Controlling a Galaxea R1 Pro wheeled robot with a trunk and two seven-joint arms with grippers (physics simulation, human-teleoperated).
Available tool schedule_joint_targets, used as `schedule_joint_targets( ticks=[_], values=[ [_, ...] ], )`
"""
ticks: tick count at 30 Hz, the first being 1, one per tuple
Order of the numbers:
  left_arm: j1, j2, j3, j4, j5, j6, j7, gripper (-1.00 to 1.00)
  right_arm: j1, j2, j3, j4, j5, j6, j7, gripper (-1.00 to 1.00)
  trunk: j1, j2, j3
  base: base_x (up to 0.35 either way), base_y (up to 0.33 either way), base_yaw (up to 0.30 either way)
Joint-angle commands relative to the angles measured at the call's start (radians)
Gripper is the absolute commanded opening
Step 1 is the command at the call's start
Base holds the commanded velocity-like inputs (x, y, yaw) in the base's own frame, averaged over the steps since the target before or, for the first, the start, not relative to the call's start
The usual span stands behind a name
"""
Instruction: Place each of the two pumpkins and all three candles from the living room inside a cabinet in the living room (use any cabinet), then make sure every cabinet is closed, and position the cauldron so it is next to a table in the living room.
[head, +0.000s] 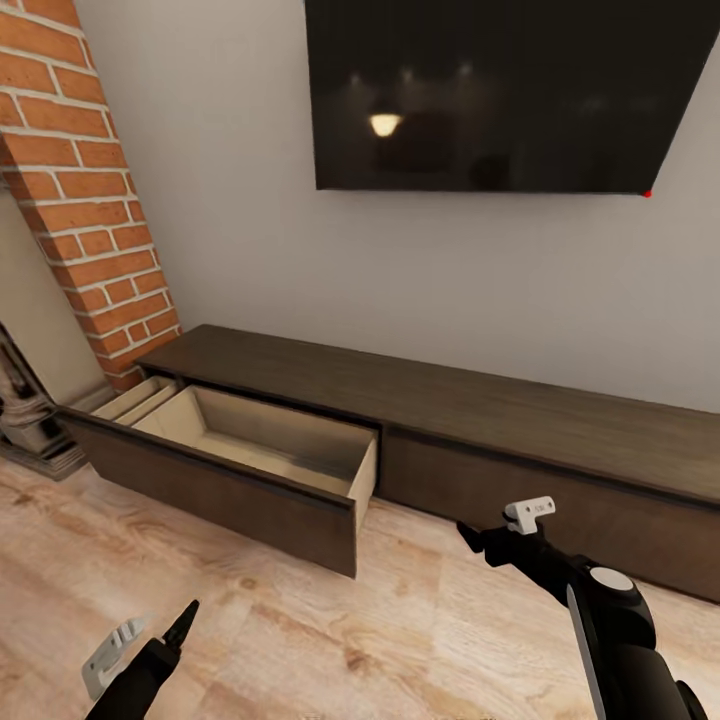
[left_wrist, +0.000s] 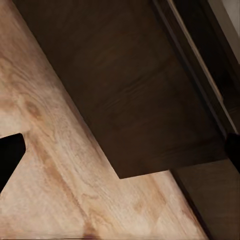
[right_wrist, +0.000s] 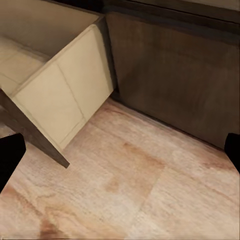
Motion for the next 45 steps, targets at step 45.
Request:
schedule_joint_targets(
  ticks=[45],
  values=[
    [-0.322, 0.009, -0.41, 0.001, -0.135, 0.361, 0.855, 1.0, 0.023, 0.007, 0.01, -0.001, 0.012, -0.003, 0.008, 1.0, 0.0, 0.0, -0.001, -0.153, -0.25, 0.293]
  ],
)
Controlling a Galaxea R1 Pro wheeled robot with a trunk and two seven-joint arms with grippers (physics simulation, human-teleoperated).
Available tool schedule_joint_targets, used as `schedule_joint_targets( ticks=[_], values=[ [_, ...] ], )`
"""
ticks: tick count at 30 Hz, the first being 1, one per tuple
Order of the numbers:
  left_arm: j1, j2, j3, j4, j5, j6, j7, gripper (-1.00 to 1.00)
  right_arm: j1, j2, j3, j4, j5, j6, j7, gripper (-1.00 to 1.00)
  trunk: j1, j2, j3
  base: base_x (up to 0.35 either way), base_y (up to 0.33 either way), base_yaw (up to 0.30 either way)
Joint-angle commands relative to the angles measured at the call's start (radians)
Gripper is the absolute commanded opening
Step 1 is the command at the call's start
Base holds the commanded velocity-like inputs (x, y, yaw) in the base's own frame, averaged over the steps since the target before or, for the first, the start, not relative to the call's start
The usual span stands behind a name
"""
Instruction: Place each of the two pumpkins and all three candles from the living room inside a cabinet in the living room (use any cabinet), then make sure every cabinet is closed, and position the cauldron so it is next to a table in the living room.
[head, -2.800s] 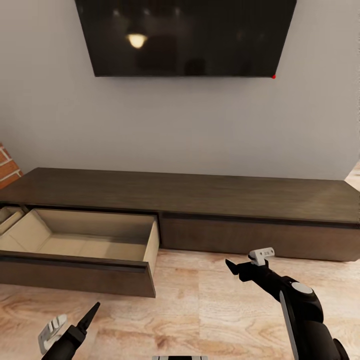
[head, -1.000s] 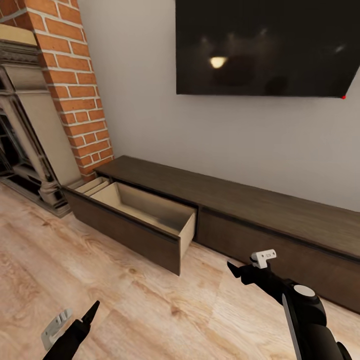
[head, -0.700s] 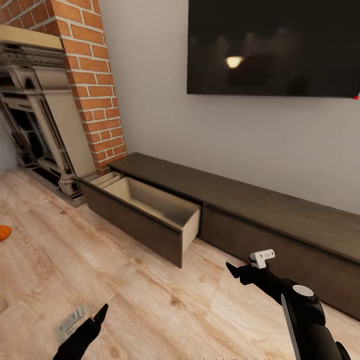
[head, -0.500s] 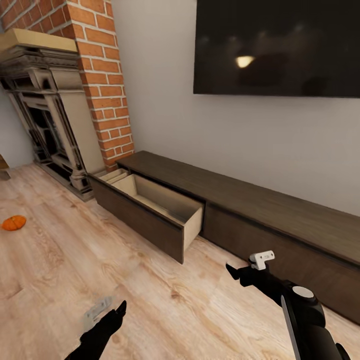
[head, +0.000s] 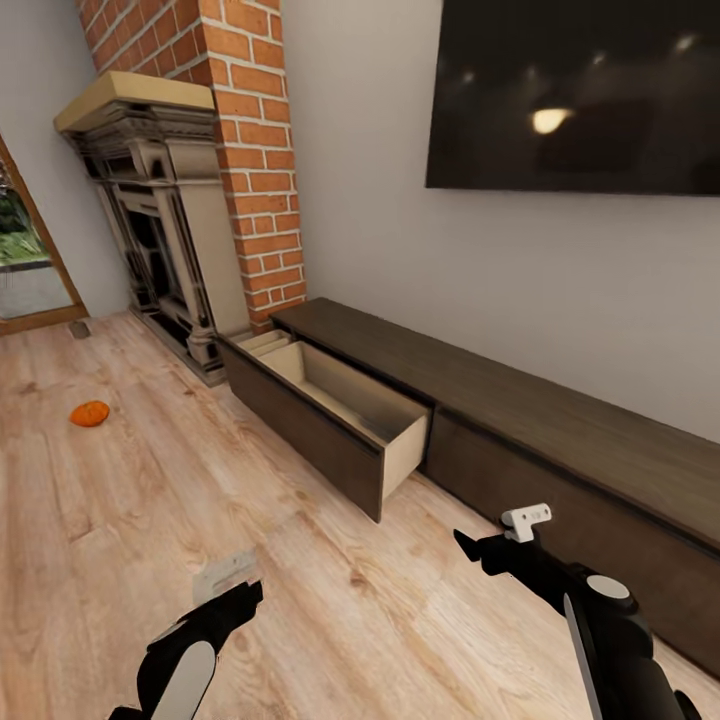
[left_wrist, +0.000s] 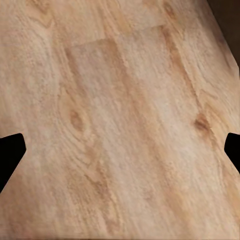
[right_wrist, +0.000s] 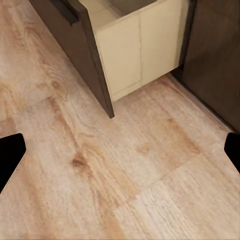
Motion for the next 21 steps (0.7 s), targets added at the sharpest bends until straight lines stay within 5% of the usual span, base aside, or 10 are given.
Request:
schedule_joint_targets(
  ticks=[1, 10, 21],
  values=[
    [0.0, 0.0, -0.003, 0.0, 0.009, -0.006, 0.007, 1.0, 0.0, 0.002, -0.004, -0.002, 0.01, 0.002, 0.01, 1.0, 0.0, 0.0, -0.001, 0.0, -0.006, 0.299],
    [0.008, 0.001, -0.011, 0.01, 0.003, -0.067, 0.006, 1.0, 0.0, 0.001, -0.004, -0.002, 0.01, 0.007, 0.008, 1.0, 0.0, 0.0, -0.001, -0.034, -0.023, 0.248],
    [0.008, 0.002, -0.005, 0.013, 0.0, -0.079, 0.02, 1.0, 0.0, 0.007, 0.0, -0.002, 0.009, 0.018, -0.022, 1.0, 0.0, 0.0, -0.001, -0.319, -0.02, 0.021]
  ],
)
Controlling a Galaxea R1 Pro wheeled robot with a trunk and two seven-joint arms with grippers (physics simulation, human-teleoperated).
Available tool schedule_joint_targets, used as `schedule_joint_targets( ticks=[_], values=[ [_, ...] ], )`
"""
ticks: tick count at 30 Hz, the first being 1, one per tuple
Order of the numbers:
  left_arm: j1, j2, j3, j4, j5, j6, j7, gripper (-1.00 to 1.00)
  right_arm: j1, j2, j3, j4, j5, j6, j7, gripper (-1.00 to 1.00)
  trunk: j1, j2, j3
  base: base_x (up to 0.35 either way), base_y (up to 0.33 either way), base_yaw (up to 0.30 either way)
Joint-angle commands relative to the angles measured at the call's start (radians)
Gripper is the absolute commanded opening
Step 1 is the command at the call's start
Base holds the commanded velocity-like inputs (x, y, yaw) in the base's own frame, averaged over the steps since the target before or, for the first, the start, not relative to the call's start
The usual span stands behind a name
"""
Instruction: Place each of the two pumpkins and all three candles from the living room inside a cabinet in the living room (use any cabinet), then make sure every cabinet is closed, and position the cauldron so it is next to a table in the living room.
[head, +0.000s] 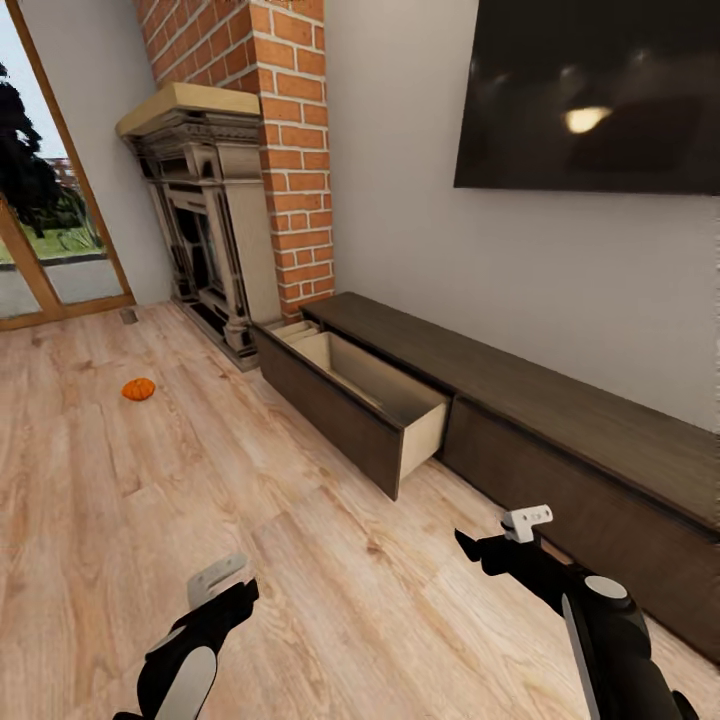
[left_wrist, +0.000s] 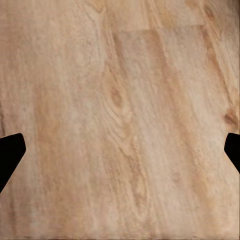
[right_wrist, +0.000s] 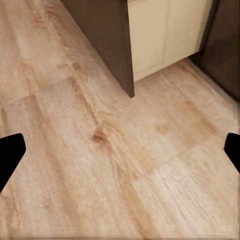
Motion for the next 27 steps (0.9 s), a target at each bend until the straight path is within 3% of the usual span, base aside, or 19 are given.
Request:
schedule_joint_targets(
  ticks=[1, 5, 8, 12, 15, 19, 20, 21, 27],
  values=[
    [-0.001, 0.0, -0.001, -0.001, 0.006, 0.002, 0.008, 1.0, -0.001, 0.001, -0.003, -0.001, 0.01, -0.009, 0.01, 1.0, -0.001, 0.0, -0.001, -0.337, 0.0, 0.006],
    [-0.001, 0.001, -0.001, -0.001, 0.007, 0.002, 0.007, 1.0, 0.024, 0.001, -0.004, -0.001, 0.01, -0.147, 0.01, 1.0, -0.001, 0.0, -0.001, -0.337, 0.0, 0.003],
    [-0.001, 0.0, -0.001, -0.001, 0.008, 0.002, 0.005, 1.0, 0.055, 0.002, -0.002, -0.001, 0.01, -0.167, 0.01, 1.0, -0.001, 0.0, -0.001, -0.337, 0.0, 0.02],
    [0.0, -0.001, -0.002, -0.001, 0.01, 0.002, 0.002, 1.0, 0.071, -0.002, -0.003, -0.001, 0.009, -0.149, 0.016, 1.0, -0.001, 0.0, -0.001, -0.288, 0.0, 0.17],
    [0.0, -0.003, -0.003, -0.006, 0.013, 0.0, 0.0, 1.0, 0.073, -0.001, -0.007, -0.001, 0.01, -0.13, 0.061, 1.0, -0.001, 0.0, -0.001, -0.09, 0.0, 0.268],
    [0.002, -0.013, -0.025, -0.014, 0.014, -0.011, 0.004, 1.0, 0.065, 0.003, -0.009, -0.001, 0.011, -0.048, 0.078, 1.0, -0.001, 0.0, -0.003, -0.028, 0.0, 0.29],
    [0.003, -0.013, -0.04, -0.015, 0.012, -0.013, 0.004, 1.0, 0.063, 0.004, -0.008, -0.001, 0.011, -0.03, 0.073, 1.0, -0.001, 0.0, -0.003, -0.011, 0.0, 0.296],
    [0.002, -0.014, -0.064, -0.009, 0.008, -0.013, 0.002, 1.0, 0.063, 0.006, -0.005, -0.001, 0.011, -0.011, 0.016, 1.0, -0.001, 0.0, -0.003, -0.003, 0.0, 0.299],
    [0.002, -0.007, -0.072, 0.001, 0.012, -0.037, -0.005, 1.0, 0.07, 0.006, -0.003, -0.001, 0.011, -0.038, -0.021, 1.0, -0.001, 0.0, -0.003, -0.001, 0.0, 0.3]
  ],
)
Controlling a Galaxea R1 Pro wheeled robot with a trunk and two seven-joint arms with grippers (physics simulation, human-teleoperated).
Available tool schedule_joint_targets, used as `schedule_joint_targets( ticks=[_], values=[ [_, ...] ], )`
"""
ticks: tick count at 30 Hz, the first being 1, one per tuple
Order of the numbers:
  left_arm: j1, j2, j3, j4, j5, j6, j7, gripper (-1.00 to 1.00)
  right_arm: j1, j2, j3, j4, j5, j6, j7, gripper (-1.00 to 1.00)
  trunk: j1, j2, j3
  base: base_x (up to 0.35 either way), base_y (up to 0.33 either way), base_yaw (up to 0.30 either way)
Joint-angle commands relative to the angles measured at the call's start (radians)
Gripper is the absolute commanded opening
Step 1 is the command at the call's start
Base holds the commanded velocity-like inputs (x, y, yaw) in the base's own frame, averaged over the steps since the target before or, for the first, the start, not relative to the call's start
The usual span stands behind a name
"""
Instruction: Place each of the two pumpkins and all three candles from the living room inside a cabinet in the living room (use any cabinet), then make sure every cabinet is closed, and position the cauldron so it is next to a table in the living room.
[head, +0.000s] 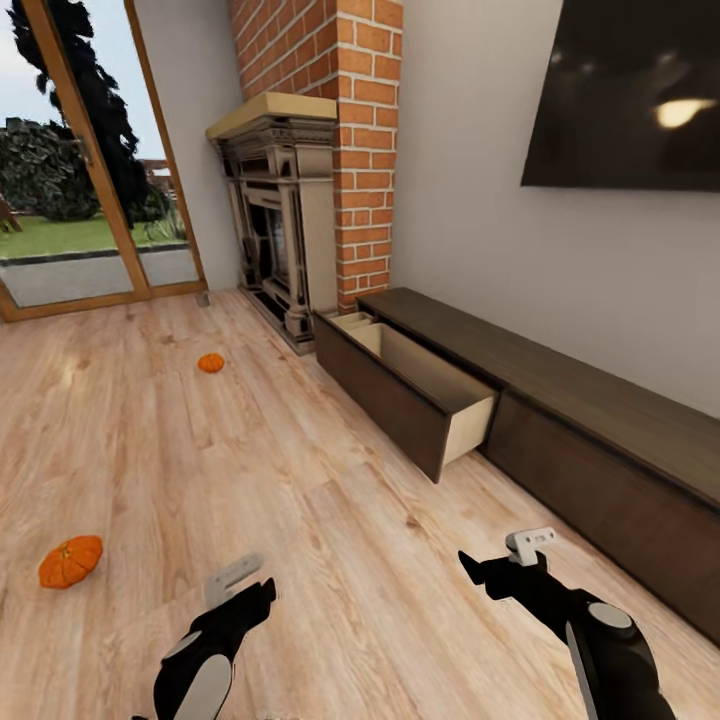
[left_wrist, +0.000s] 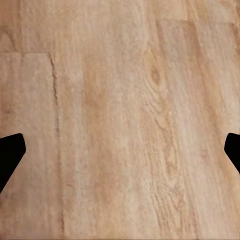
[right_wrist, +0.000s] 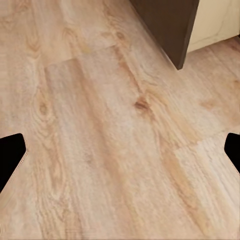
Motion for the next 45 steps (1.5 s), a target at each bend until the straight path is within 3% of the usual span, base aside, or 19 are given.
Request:
schedule_joint_targets(
  ticks=[1, 14, 16, 27, 45],
  values=[
    [-0.001, 0.001, -0.001, -0.001, 0.005, -0.007, 0.011, 1.0, 0.001, 0.001, -0.003, -0.002, 0.01, -0.008, 0.009, 1.0, 0.0, 0.0, -0.001, 0.0, 0.0, 0.3],
    [0.004, -0.001, 0.012, 0.024, 0.009, -0.034, 0.005, 1.0, 0.003, 0.001, -0.003, -0.002, 0.011, -0.027, 0.007, 1.0, 0.0, 0.0, -0.001, -0.098, 0.075, 0.3],
    [0.004, 0.002, 0.011, 0.026, 0.011, -0.064, 0.004, 1.0, 0.004, 0.001, -0.001, -0.002, 0.011, -0.029, 0.007, 1.0, 0.0, 0.0, -0.001, -0.223, 0.231, 0.3],
    [0.004, 0.003, 0.009, 0.027, 0.01, -0.069, 0.005, 1.0, 0.004, -0.001, 0.027, -0.002, 0.011, -0.029, 0.007, 1.0, 0.0, 0.0, -0.001, -0.194, 0.258, 0.3],
    [0.004, -0.003, 0.013, 0.04, 0.006, -0.071, 0.006, 1.0, 0.005, -0.001, 0.036, -0.002, 0.011, -0.029, 0.007, 1.0, 0.0, 0.0, -0.001, -0.281, 0.19, 0.3]
  ],
)
